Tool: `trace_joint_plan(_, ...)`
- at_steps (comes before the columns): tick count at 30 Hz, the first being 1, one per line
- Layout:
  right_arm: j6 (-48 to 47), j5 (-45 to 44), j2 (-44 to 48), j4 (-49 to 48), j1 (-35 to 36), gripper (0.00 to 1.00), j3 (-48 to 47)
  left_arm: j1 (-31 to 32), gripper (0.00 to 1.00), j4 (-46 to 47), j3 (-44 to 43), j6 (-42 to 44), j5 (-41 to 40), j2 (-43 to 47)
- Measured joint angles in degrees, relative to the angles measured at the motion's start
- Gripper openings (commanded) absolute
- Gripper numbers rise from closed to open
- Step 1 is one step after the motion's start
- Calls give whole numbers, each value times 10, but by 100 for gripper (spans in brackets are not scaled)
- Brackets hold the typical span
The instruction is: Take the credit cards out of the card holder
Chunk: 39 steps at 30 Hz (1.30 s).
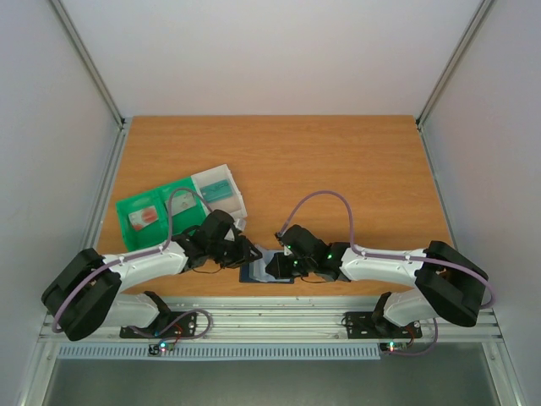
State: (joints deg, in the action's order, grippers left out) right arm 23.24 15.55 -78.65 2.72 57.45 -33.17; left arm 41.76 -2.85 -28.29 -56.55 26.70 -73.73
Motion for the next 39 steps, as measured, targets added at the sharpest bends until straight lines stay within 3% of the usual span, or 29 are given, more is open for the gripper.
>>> trace_joint_plan(10,-2,3,4,-1,0,1,2,0,25,-3,0,0,0,3)
trace_joint_plan(21,6,-51,88,86,0,1,31,0,26,-35,0,5,-21,33)
trace_joint_plan(31,30,-116,141,193,0,20,33,1,37,-90,0,17,-63,74)
trace_joint_plan(39,24,-127,174,234,0,23,-20,1,36,-78,4,15,-61,70)
